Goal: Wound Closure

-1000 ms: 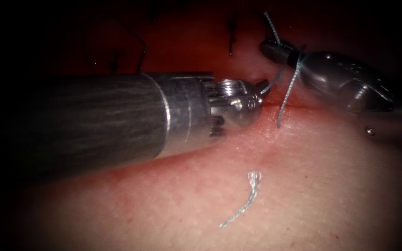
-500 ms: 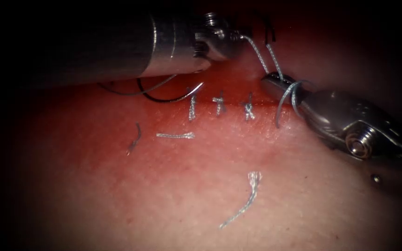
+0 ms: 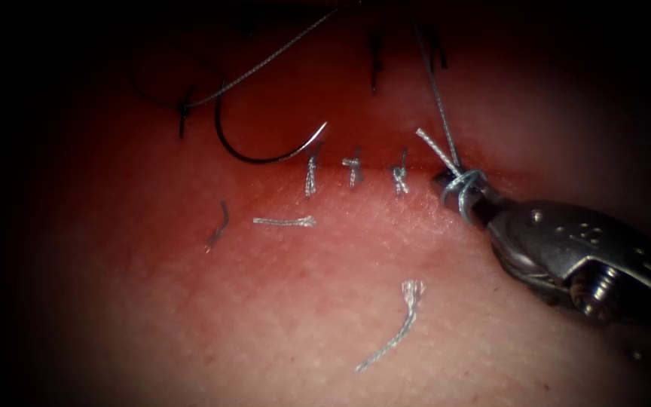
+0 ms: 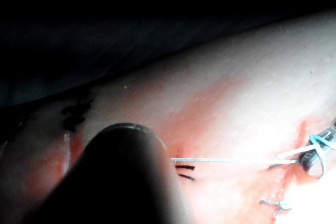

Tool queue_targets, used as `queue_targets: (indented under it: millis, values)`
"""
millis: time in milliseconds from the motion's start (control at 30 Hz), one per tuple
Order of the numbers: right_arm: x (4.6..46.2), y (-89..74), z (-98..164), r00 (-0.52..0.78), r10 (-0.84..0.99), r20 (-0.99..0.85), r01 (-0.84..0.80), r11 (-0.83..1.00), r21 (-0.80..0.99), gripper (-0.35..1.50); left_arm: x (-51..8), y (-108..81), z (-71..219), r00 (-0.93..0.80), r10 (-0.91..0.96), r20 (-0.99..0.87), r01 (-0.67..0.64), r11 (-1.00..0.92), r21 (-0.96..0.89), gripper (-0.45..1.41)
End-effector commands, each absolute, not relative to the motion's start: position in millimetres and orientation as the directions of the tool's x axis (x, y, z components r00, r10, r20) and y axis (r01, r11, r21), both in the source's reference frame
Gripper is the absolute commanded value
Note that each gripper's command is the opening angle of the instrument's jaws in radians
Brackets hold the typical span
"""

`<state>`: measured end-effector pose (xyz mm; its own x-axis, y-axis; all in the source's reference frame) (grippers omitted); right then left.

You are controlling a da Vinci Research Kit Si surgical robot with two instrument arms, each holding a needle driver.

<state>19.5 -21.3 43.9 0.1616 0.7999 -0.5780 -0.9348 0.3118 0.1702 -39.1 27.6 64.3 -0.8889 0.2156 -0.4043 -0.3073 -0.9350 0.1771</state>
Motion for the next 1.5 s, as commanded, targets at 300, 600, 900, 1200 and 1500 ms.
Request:
queue_targets:
  millis: [300, 600, 900, 1200, 1500]
  values:
    - [20.7, -21.5, 44.0, 0.234, 0.797, -0.556, -0.923, 0.362, 0.129, -0.35, -39.5, 31.0, 66.6, -0.887, 0.210, -0.412, -0.306, -0.934, 0.184, -0.45]
    - [20.9, -21.2, 42.6, 0.136, 0.809, -0.573, -0.941, 0.286, 0.181, -0.35, -37.9, 32.1, 65.4, -0.868, 0.160, -0.471, -0.269, -0.947, 0.175, -0.45]
    - [21.0, -21.2, 42.9, 0.128, 0.819, -0.560, -0.946, 0.270, 0.179, -0.35, -36.7, 34.2, 64.9, -0.861, 0.138, -0.490, -0.276, -0.935, 0.222, -0.45]
    - [20.4, -18.3, 43.3, -0.022, 0.842, -0.539, -0.940, 0.166, 0.298, -0.35, -35.6, 31.0, 63.7, -0.860, 0.102, -0.501, -0.252, -0.937, 0.243, -0.45]
    - [20.3, -19.6, 43.0, 0.002, 0.858, -0.514, -0.938, 0.179, 0.296, -0.35, -34.4, 28.6, 60.6, -0.845, 0.133, -0.517, -0.280, -0.935, 0.217, -0.45]
